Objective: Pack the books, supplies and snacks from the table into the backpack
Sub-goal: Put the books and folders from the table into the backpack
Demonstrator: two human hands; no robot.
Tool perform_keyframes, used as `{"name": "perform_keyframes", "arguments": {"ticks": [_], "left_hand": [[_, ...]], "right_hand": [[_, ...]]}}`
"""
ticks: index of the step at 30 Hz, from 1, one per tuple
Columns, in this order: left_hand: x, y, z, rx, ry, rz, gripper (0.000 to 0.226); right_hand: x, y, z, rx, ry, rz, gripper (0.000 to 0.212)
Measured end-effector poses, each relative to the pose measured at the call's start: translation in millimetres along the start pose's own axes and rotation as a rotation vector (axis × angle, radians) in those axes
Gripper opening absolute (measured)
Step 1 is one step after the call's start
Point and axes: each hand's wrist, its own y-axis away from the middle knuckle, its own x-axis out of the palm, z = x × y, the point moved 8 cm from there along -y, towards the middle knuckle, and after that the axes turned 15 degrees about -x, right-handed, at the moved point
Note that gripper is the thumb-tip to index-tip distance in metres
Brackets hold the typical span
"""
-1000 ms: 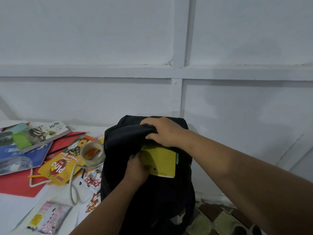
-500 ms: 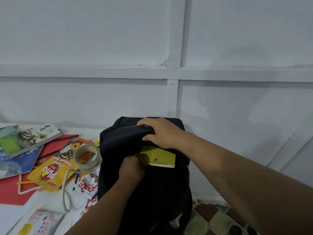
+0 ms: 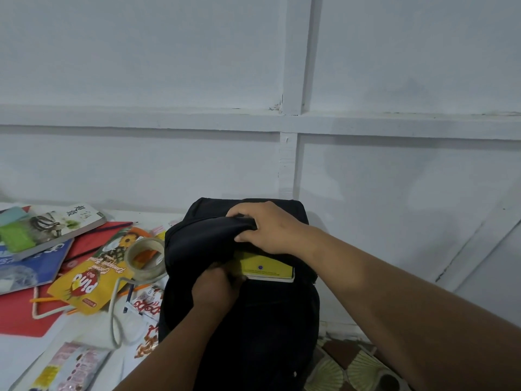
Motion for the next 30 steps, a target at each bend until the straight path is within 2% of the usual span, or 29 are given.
{"name": "perform_keyframes", "arguments": {"ticks": [5,7,10,12,14,16,19,22,25,30], "left_hand": [[-24,23,6,0.119,0.291,0.128,0.042],[-40,37,20,0.146,0.321,0.145,0.030],[-69,52,57,0.082,0.449,0.121,0.013],[-93,59,87,0.000,0.581,0.065,0.013],[-119,60,120,-0.049,0.646,-0.046,0.017],[-137,57,158,-0.121,0.689,-0.119,0.016],[-151,46,217,-0.262,0.715,-0.162,0.015],[-164,29,274,-0.363,0.719,-0.213,0.015],[-175,6,329,-0.439,0.736,-0.245,0.017],[-192,-45,414,-0.507,0.635,-0.248,0.029]], "right_hand": [[14,0,-1,0.028,0.009,0.016,0.043],[28,1,-6,0.067,0.010,0.054,0.046],[63,-1,-8,0.086,0.085,0.234,0.060],[90,-7,0,0.065,0.181,0.334,0.072],[109,-20,16,-0.002,0.221,0.277,0.065],[122,-37,36,-0.109,0.226,0.121,0.043],[142,-66,65,-0.197,0.137,-0.023,0.042],[170,-104,82,-0.208,0.050,-0.053,0.038],[200,-145,99,-0.230,-0.074,-0.080,0.026],[258,-212,126,-0.170,-0.132,-0.026,0.010]]}}
